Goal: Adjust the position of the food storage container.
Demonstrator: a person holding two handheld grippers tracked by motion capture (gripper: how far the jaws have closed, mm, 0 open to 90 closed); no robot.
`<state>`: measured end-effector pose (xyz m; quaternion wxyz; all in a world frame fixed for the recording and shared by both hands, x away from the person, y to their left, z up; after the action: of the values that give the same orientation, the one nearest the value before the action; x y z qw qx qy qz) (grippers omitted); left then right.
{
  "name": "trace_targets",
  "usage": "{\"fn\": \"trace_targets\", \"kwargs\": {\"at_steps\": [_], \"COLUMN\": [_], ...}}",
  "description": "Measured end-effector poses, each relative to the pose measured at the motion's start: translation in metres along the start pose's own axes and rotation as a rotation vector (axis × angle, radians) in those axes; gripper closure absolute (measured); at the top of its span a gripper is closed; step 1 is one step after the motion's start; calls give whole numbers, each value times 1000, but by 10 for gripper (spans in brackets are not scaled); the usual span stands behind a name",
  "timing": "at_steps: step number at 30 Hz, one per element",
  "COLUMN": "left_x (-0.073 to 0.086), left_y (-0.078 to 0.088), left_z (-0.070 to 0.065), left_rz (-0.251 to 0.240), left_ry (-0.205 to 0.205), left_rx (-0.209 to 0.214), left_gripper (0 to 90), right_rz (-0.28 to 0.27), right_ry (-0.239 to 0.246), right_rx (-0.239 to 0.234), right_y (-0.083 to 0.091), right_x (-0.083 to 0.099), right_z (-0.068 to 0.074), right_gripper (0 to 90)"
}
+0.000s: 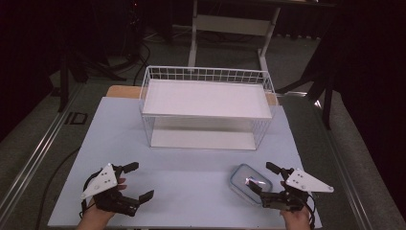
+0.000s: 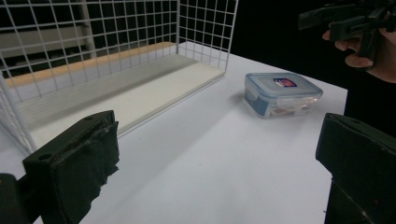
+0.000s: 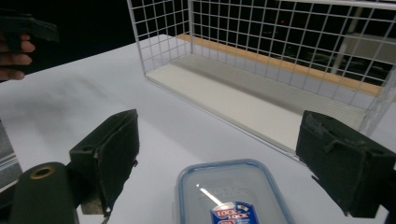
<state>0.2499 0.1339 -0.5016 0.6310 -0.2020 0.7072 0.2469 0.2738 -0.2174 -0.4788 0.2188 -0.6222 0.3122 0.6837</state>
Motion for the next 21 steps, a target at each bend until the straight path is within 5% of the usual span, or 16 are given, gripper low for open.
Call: {"fn": "trace_targets", "kwargs": {"at_steps": [11,14,21], "left_x": [4,5,6], "left_y": [-11,-12,-13], "left_z": [-6,-6,-5], "left_rz": [22,27,29], "left_ry": [-6,0,9], "left_rx": [32,34,34], "left_gripper": [4,4,4], "right_rz": [-21,-25,34], "right_ry": [-5,-40,-27], "right_rx": [-66,-84,-36], "right_y": [6,7,10], "right_x": [-12,-18,-7], "right_z": [17,19,5], "right_gripper": [132,132,147]}}
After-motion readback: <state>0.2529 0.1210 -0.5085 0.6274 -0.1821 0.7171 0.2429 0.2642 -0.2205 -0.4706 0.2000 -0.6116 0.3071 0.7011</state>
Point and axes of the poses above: each handheld gripper's, and its own axes: y roughly backward along the jaws, x roughly out of its underside, z roughly to its left, the point moved 9 cm from there along -y, roughly forward along the jaws, and after that the axes turned 10 degrees about -z, right-handed, at the moved point
